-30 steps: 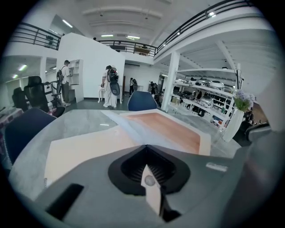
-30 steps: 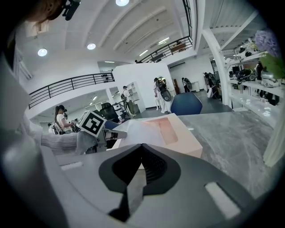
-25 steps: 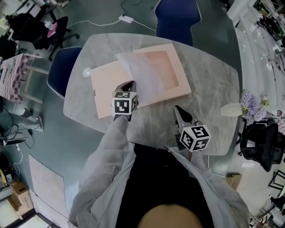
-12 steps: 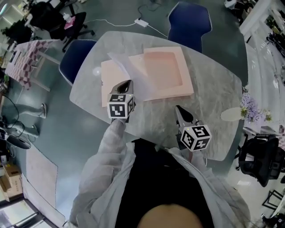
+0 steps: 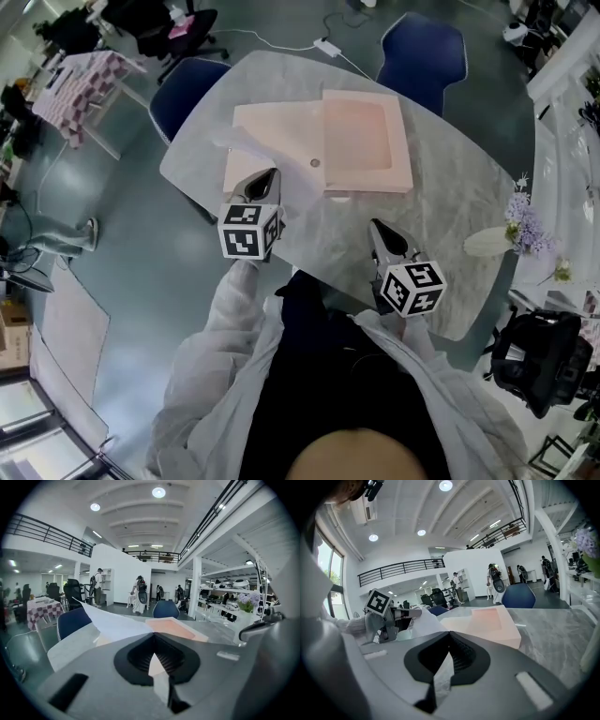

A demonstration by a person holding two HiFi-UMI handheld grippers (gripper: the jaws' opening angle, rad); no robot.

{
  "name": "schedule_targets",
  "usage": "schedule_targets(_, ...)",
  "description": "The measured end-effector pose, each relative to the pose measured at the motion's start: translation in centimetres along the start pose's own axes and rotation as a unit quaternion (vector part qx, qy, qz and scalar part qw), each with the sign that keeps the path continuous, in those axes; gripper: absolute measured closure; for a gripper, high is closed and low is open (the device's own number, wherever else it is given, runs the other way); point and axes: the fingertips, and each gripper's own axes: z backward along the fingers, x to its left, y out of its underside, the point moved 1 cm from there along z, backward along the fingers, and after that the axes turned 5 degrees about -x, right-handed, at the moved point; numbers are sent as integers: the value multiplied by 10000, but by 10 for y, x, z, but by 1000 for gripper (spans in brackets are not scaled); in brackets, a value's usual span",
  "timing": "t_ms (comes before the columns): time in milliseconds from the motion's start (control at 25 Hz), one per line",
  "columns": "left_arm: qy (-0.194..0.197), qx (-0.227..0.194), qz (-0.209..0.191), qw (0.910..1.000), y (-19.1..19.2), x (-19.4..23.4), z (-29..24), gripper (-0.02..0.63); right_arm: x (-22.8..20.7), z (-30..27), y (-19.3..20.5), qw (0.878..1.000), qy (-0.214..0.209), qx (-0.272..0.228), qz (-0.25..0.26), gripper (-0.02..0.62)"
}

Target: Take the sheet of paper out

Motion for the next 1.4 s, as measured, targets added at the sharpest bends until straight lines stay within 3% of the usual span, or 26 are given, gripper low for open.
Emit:
schedule_targets(440,131,-322,262,9991,18,-41,74,605,20,47,14,9998,-117,-84,118,586)
schedule_targets(960,692,-352,726,9943,84,-97,152,606,53,90,51,9989,-235,-66,412,586)
schedule_targets(1400,863,-806,767,9900,79,-119,190,605,75,107,41,9942,-335,-358,957,586)
